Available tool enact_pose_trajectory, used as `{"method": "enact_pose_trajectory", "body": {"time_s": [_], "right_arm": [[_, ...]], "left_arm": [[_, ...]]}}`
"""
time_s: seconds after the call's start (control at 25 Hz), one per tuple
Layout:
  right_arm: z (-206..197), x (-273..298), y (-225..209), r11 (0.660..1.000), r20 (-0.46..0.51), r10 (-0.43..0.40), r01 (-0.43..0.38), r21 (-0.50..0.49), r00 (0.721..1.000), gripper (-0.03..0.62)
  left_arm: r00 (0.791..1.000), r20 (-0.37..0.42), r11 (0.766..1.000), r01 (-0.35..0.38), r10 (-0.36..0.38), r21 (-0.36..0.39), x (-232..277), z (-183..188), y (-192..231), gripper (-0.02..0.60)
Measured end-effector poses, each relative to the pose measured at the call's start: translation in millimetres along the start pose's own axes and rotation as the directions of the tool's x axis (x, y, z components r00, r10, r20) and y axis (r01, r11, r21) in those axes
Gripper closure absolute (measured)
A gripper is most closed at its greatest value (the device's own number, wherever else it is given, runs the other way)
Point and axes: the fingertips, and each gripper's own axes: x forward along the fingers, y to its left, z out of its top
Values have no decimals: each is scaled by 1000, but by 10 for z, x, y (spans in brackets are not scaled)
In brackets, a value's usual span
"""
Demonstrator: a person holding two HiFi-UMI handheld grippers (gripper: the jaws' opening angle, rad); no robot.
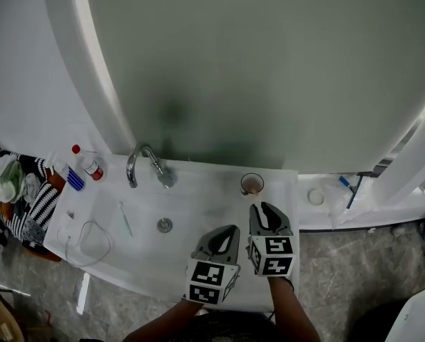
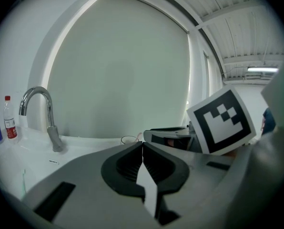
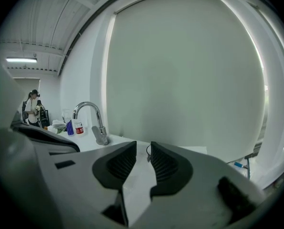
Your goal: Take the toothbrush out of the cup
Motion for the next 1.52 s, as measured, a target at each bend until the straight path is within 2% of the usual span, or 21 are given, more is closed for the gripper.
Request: {"method": "enact_pose_trajectory", "body": {"time_s": [0.36, 0.68, 1.08, 1.52], "right_arm": [[-106, 311, -100, 1000, -12, 10, -10, 17, 1000, 467], [-172, 535, -151, 1000, 0, 6, -6, -20, 1000, 445], [-243, 746, -237, 997, 19, -45, 46, -64, 999, 445], [-344, 891, -239, 995, 3, -64, 64, -80, 998, 499]], "left_arm": [[999, -21, 999, -34, 34, 4, 132, -31, 105, 572], [997, -51, 998, -64, 64, 10, 181, -83, 228, 571], [994, -68, 997, -83, 83, 3, 258, -112, 320, 572], [991, -78, 994, -107, 106, -6, 226, -152, 434, 571]]}}
